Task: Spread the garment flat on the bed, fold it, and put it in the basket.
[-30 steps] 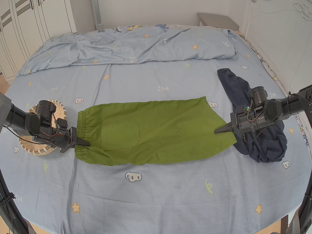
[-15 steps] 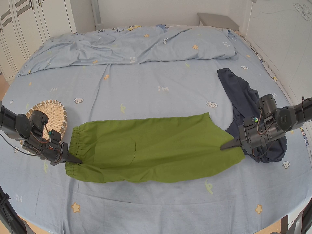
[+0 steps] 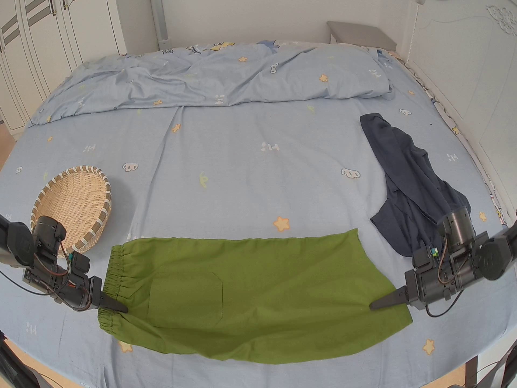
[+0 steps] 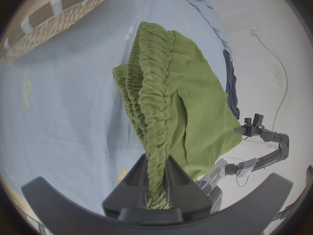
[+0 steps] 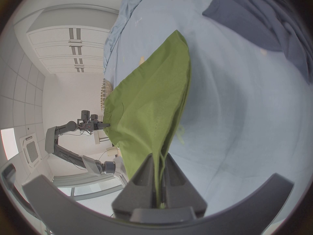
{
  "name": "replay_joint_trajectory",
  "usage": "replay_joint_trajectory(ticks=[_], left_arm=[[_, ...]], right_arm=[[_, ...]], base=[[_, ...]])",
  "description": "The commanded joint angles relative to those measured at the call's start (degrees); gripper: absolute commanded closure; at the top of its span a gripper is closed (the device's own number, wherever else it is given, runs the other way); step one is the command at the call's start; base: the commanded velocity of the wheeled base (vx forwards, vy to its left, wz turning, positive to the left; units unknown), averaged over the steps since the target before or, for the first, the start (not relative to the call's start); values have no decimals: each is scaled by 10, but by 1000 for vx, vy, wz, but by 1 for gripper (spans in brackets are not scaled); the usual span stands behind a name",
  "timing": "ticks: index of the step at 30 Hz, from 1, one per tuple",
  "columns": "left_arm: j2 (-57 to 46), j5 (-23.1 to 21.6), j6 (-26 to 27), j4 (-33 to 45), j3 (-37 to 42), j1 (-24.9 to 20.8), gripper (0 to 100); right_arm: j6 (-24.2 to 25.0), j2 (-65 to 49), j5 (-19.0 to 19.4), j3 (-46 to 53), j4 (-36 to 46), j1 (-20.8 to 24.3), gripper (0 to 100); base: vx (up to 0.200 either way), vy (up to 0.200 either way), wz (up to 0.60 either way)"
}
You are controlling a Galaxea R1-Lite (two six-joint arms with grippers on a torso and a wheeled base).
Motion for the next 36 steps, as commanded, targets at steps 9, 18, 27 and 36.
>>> replay_joint_trajectory(ticks=[9,18,27,36], left_arm=[[-36,1,5,-79,93,4,100],[-22,2,8,-83,85,1,100],[-32,59,19,-72,80,5,100],[-129,99,36,23,7,47,100]], right_arm=[[1,-23,0,119,-97,17,100],[-4,-8,0,120,-104,12,0],[-2,-6,-1,120,-127,-5,0],[5,-100,-82,118,-206,-11,0]], base=[[0,0,0],[0,0,0],[0,0,0],[0,0,0]])
